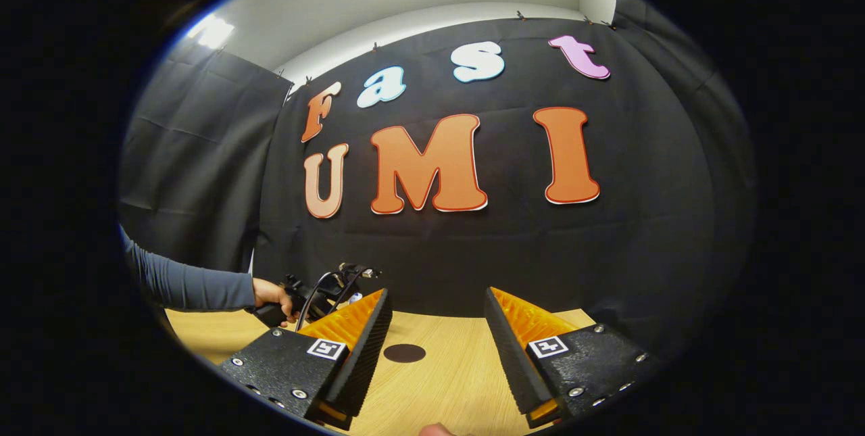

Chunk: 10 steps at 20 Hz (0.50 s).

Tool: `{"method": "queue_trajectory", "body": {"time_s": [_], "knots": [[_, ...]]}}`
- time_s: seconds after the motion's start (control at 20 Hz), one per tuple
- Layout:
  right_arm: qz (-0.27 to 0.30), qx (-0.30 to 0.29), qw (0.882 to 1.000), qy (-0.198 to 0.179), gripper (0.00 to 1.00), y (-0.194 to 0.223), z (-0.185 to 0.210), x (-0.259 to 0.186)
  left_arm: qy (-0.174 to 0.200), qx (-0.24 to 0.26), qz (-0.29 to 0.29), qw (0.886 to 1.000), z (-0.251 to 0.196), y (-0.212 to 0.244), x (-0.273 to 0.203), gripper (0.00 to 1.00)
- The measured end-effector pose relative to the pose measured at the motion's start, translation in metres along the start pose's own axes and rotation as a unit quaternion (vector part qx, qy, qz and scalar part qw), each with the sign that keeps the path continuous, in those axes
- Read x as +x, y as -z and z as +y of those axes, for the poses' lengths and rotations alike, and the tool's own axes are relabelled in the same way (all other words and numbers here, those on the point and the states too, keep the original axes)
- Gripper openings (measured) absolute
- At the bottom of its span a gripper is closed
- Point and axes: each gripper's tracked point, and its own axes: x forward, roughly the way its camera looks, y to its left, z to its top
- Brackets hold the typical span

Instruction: Put the toothbrush and toothpaste on the desktop into the cup, then pick up the cup and place it on the coaster on the desktop.

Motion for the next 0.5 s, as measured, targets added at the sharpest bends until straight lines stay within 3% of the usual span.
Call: {"method": "queue_trajectory", "body": {"time_s": [0.05,0.5], "knots": [[-0.001,-0.001,1.000,0.000,0.83,-0.0003,0.0009,-0.0005,0.000,-0.003,-0.006,1.000,-0.0006,-0.0010,-0.0007,0.25],[0.000,-0.002,1.000,0.009,0.83,0.0020,-0.0044,-0.0028,0.010,-0.010,-0.046,0.999,-0.0048,-0.0085,-0.0032,0.23]]}}
